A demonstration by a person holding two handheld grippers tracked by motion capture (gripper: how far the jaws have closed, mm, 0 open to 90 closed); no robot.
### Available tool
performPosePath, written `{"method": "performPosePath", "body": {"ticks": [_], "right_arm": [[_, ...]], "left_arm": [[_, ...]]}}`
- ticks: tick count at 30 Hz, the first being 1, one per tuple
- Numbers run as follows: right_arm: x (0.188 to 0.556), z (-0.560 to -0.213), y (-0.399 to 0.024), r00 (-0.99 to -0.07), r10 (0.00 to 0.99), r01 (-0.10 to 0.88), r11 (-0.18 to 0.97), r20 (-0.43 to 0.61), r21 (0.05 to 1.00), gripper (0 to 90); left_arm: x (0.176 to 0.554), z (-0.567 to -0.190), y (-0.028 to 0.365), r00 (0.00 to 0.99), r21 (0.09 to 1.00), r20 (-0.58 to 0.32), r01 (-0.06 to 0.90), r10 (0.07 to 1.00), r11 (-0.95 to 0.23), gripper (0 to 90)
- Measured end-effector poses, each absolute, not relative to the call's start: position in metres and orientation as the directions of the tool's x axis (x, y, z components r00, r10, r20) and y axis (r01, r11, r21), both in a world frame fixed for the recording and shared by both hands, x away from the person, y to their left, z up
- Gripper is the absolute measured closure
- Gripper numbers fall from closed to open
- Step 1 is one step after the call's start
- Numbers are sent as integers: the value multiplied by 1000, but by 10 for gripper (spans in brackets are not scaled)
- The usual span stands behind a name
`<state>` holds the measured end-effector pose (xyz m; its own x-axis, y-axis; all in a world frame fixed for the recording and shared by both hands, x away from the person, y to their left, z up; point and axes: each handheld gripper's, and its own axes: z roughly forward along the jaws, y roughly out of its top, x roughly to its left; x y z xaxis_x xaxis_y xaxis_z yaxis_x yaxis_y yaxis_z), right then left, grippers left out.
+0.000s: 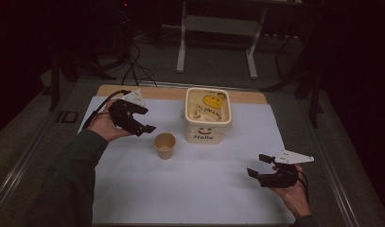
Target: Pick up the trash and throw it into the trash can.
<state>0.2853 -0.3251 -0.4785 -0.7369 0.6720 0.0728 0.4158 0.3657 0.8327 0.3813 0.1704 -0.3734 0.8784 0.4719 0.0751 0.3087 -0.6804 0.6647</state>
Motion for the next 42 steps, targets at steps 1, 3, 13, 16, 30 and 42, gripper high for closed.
{"method": "performPosePath", "body": {"ticks": [1,3,13,16,30,42], "right_arm": [[285,-478,-325,-738,671,417,368,73,831,209],[286,-479,-325,-738,671,416,368,72,831,209],[286,-479,-324,-738,671,419,370,74,829,210],[286,-478,-324,-738,671,417,371,71,830,210],[286,-479,-323,-739,669,419,374,72,827,210],[286,-479,-322,-739,669,423,376,74,825,209]], "left_arm": [[382,-373,169,879,663,73,310,472,-681,253],[383,-373,167,878,660,69,317,474,-682,257],[388,-372,154,881,611,71,333,468,-718,263],[388,-373,149,885,607,63,333,462,-721,263],[389,-383,138,894,544,58,344,444,-765,253],[390,-387,131,889,501,59,366,453,-784,249]]}}
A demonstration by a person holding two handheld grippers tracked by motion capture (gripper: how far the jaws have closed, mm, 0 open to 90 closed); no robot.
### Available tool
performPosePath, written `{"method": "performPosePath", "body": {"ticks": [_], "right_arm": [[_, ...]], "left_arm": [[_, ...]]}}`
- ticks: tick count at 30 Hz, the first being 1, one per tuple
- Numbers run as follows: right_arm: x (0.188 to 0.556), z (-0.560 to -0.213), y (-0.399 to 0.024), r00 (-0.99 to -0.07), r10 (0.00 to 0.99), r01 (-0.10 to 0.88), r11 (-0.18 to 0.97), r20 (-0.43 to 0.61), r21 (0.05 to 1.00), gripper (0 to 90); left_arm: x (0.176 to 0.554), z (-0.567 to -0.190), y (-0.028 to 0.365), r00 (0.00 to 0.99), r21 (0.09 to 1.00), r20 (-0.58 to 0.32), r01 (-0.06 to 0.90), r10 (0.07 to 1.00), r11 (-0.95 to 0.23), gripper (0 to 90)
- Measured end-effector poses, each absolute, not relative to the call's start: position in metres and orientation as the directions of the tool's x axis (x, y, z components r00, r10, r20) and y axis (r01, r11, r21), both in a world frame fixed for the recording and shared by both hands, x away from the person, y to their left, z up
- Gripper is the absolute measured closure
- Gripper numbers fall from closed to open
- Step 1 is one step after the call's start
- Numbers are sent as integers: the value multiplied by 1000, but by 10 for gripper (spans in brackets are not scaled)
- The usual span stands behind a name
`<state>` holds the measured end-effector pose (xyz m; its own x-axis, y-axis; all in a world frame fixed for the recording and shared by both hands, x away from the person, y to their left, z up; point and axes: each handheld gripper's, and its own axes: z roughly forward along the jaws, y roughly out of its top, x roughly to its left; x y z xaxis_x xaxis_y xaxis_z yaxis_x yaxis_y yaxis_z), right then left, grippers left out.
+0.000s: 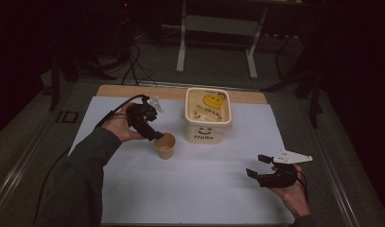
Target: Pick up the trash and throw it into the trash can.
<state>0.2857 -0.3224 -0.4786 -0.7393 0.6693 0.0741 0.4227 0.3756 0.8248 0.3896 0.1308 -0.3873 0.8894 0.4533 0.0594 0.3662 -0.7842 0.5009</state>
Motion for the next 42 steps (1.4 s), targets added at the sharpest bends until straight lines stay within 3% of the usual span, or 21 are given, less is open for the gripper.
{"method": "performPosePath", "body": {"ticks": [42], "right_arm": [[286,-479,-324,-729,681,427,371,71,825,195]], "left_arm": [[398,-420,93,912,348,15,381,411,-857,146]]}}
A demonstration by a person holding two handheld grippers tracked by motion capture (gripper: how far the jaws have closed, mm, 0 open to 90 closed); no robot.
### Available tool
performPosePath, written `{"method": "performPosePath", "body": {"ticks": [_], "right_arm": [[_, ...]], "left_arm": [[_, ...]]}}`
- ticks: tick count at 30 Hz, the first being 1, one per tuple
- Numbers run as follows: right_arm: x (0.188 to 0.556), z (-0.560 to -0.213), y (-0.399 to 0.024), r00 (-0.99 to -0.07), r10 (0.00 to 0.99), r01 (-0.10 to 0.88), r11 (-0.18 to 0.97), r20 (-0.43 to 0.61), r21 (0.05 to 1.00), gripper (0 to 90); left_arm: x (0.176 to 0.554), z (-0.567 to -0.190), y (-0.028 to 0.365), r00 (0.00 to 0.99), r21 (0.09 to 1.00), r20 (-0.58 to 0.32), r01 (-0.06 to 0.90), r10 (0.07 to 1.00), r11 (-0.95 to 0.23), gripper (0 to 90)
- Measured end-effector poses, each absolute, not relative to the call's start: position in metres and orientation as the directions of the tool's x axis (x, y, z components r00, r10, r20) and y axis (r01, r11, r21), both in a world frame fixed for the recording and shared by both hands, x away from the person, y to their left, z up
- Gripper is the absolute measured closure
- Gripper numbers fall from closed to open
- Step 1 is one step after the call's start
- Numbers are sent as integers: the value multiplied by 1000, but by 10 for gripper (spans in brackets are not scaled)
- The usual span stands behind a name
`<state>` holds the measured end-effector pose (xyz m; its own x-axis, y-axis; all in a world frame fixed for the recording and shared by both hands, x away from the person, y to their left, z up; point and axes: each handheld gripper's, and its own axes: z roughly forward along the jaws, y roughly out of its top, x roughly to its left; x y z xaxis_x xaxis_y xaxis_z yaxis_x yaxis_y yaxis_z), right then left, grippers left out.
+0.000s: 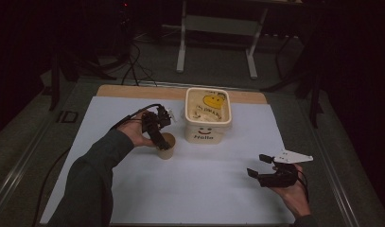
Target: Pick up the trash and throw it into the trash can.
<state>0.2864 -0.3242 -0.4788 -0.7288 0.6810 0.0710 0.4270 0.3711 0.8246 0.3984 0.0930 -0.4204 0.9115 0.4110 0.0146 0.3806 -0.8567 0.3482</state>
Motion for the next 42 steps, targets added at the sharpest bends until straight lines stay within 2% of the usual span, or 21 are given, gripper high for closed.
{"method": "performPosePath", "body": {"ticks": [27,42], "right_arm": [[287,-479,-326,-725,685,429,368,71,825,192],[286,-478,-328,-722,688,430,365,72,826,192]], "left_arm": [[402,-442,91,911,318,-2,391,412,-864,115],[402,-448,87,916,274,-13,388,400,-880,196]]}}
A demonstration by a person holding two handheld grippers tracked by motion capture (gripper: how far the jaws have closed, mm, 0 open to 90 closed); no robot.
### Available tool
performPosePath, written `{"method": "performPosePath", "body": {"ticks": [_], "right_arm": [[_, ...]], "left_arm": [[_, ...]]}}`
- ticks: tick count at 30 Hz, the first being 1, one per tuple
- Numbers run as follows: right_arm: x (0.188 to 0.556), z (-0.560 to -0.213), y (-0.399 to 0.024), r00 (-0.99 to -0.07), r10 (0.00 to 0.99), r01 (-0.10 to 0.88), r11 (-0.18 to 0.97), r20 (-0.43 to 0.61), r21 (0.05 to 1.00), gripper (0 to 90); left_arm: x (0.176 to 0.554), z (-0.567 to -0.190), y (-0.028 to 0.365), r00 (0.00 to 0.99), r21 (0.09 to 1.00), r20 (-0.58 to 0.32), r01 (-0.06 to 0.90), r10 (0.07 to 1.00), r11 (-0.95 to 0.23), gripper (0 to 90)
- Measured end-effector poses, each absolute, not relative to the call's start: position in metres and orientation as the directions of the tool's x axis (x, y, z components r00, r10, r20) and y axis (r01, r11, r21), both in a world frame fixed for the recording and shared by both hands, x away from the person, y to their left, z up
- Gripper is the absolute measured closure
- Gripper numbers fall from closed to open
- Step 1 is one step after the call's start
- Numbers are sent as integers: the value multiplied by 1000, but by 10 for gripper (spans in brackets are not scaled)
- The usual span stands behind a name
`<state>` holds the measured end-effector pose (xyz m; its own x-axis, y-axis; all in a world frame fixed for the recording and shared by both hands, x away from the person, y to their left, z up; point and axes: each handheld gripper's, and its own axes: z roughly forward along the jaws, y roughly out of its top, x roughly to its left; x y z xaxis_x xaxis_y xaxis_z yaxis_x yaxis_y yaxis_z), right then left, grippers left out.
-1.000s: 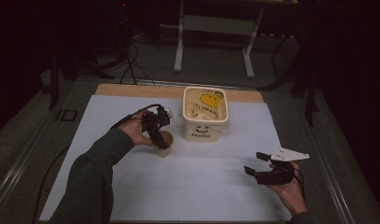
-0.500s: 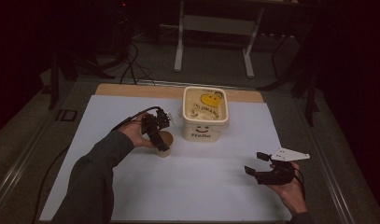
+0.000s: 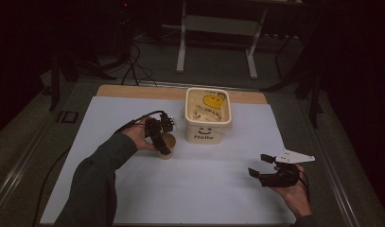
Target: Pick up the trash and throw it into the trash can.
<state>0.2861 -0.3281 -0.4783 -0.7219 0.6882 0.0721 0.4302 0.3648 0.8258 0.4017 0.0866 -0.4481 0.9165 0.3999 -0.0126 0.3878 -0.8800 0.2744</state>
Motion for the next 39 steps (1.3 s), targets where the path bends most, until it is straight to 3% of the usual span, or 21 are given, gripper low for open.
{"method": "performPosePath", "body": {"ticks": [16,39], "right_arm": [[287,-479,-326,-726,684,432,371,73,822,192],[287,-479,-327,-723,686,440,367,81,819,193]], "left_arm": [[403,-395,103,904,374,10,393,427,-840,197],[406,-342,96,904,398,66,365,423,-842,198]]}}
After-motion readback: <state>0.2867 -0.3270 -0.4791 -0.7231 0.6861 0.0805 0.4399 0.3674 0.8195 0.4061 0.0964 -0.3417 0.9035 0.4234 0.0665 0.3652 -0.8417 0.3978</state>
